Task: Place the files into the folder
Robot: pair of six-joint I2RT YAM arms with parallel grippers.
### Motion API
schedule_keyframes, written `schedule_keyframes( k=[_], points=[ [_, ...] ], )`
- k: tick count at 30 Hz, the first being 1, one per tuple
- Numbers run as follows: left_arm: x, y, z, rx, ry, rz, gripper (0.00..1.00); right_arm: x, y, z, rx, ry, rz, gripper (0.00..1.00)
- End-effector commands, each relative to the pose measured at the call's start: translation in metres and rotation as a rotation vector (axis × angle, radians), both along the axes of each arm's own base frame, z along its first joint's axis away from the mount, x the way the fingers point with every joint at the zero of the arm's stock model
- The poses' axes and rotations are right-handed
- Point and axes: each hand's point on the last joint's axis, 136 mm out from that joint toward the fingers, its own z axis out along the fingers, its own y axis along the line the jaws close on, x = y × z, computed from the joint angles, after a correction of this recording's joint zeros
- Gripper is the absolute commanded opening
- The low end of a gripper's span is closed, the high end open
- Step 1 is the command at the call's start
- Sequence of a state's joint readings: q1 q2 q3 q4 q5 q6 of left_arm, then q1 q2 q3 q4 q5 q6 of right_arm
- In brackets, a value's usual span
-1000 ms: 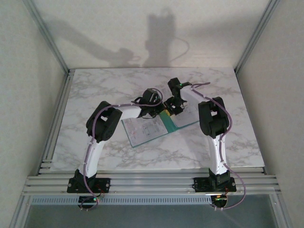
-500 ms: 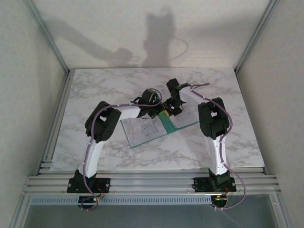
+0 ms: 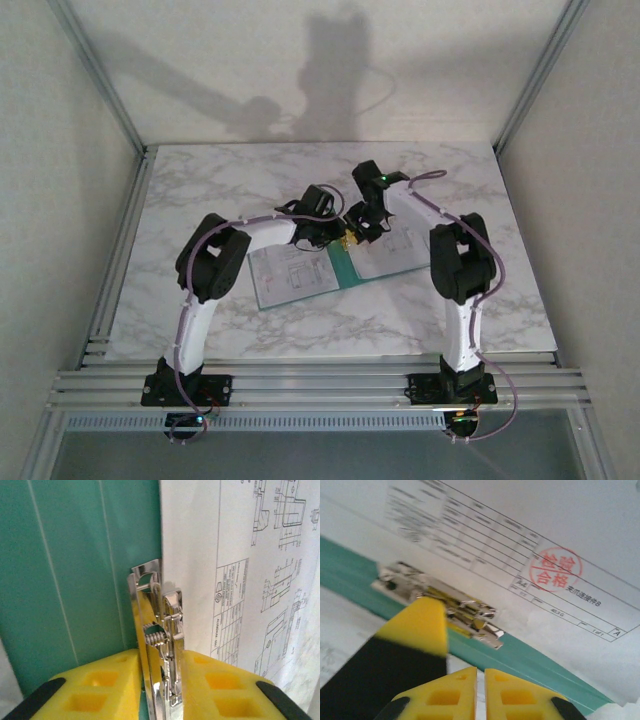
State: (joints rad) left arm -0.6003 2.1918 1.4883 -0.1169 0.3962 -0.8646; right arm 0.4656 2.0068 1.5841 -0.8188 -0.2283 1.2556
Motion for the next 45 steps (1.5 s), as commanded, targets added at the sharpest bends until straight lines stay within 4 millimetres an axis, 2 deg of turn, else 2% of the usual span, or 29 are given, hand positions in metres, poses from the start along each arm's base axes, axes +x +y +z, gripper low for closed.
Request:
schedule_keyframes(
  k=[1,6,10,12,15,20,26,28,33,40,45],
  points=[
    [-0.031,0.011,-0.007,0.097,0.090,-0.037,0.33,-0.011,0.000,0.003,0.023,-0.038,0.047,0.12],
    [-0.021,0.006,0.040,0.027,0.025,0.012,0.45,-0.027,-0.004,-0.001,0.047,-0.091,0.112,0.11],
    [-0.023,0.025,0.065,0.013,0.003,0.077,0.51,-0.049,-0.003,-0.004,0.049,-0.144,0.217,0.11],
    [-0.028,0.035,0.070,0.012,0.004,0.090,0.51,-0.061,0.004,-0.009,0.088,-0.156,0.276,0.11],
    [-0.040,0.063,0.074,0.039,0.017,0.135,0.51,-0.084,0.016,-0.016,0.091,-0.154,0.400,0.11],
    [-0.069,0.130,0.066,0.063,0.070,0.236,0.50,-0.114,0.026,-0.031,0.079,-0.112,0.527,0.10],
    [-0.119,0.211,0.035,0.121,0.163,0.311,0.50,-0.117,0.024,-0.044,0.039,-0.095,0.546,0.09],
    [-0.131,0.225,0.031,0.123,0.169,0.307,0.50,-0.116,0.023,-0.045,0.027,-0.096,0.549,0.09],
    [-0.150,0.242,0.020,0.128,0.178,0.281,0.52,-0.117,0.014,-0.049,-0.023,-0.083,0.556,0.08],
    [-0.156,0.249,0.003,0.157,0.199,0.281,0.54,-0.125,0.004,-0.077,-0.073,0.001,0.566,0.06],
    [-0.169,0.240,-0.002,0.143,0.233,0.254,0.55,-0.134,0.000,-0.085,-0.079,0.048,0.575,0.05]
  ],
)
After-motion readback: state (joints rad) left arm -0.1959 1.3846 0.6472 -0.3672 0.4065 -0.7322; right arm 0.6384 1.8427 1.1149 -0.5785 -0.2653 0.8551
